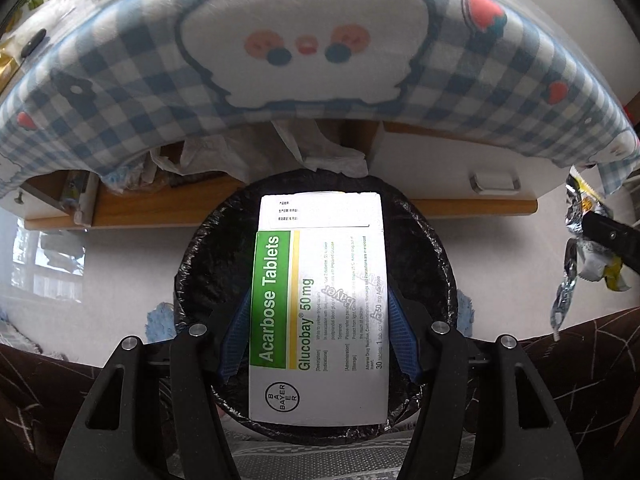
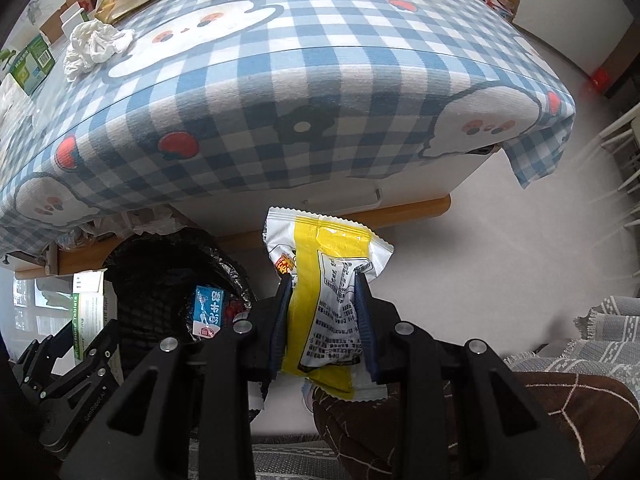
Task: Collect trash
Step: 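Open the left tool to drop the tablets box into the bin, then move the yellow snack wrapper with the right tool over the bin, then open the right tool to drop the yellow snack wrapper into the bin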
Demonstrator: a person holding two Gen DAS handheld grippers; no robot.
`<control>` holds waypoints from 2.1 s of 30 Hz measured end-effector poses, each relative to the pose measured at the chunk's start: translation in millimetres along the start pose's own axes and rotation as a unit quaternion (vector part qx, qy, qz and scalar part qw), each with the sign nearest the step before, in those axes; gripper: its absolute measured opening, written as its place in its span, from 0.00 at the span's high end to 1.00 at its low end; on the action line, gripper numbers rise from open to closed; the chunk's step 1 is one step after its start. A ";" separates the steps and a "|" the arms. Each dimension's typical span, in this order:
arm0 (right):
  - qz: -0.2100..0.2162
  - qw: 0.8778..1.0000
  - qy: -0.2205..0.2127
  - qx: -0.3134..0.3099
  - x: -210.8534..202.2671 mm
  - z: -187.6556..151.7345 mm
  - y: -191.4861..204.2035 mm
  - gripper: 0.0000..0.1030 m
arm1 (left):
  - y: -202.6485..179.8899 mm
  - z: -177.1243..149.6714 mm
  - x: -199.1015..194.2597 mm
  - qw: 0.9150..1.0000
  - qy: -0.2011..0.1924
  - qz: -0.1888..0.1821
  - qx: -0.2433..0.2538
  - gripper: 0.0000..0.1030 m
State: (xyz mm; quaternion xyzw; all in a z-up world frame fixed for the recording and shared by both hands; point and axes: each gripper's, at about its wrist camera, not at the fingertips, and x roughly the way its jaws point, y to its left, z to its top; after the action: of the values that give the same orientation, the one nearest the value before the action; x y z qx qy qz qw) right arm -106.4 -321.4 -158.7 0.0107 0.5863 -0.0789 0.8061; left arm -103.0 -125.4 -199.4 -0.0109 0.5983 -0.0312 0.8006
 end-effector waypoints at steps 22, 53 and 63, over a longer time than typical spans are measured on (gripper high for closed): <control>0.010 0.999 -0.010 -0.043 -0.1 -9.4 35.7 0.72 | 40.9 -7.6 -31.0 0.998 -0.048 0.031 -0.007 0.06; 0.080 0.987 -0.016 -0.139 -1.0 -40.7 191.7 0.72 | 168.2 -20.8 -61.6 0.993 -0.066 0.060 -0.083 0.06; 0.069 0.985 -0.018 -0.160 3.0 -45.4 198.3 0.52 | 168.0 -22.6 -52.2 0.993 -0.054 0.067 -0.081 0.06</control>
State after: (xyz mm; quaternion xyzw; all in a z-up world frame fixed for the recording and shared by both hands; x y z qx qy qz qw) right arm -120.6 -121.0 -190.6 -0.0788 0.5745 0.0717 0.8115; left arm -133.2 46.0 -165.1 -0.0368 0.5544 0.0718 0.8283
